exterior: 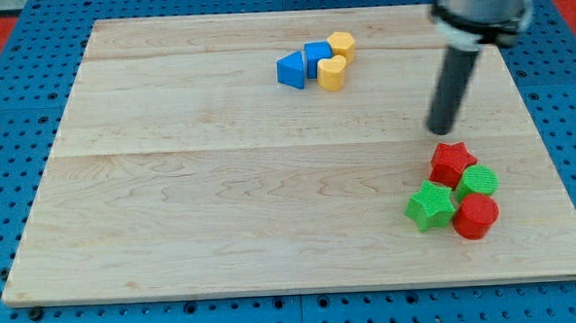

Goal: Move the yellow heart to the top of the blue triangle

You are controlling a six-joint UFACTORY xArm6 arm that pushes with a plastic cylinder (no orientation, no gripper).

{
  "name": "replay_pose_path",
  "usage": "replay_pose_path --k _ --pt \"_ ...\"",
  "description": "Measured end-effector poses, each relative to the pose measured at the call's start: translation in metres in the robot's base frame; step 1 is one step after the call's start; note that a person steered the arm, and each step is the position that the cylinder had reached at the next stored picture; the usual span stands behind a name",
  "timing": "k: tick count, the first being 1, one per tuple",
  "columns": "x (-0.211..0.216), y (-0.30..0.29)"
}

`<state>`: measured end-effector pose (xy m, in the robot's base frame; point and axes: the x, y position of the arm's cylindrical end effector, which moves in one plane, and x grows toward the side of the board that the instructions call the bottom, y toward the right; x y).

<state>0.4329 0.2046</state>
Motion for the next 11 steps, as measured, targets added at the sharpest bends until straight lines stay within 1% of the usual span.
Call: replay_pose_path --k 1,2,3,4,5,6,7,8,9,11 --pt "0.034 -0.017" --pt "0.04 -0.054" --pt "0.018 -0.046" --pt "0.014 0.031" --pt "0.013 0.058" --pt "-0.003 0.058" --pt "-0.029 0.053" --pt "-0.044 0.052" --pt "-0.053 0.052" --pt "-0.056 0.052"
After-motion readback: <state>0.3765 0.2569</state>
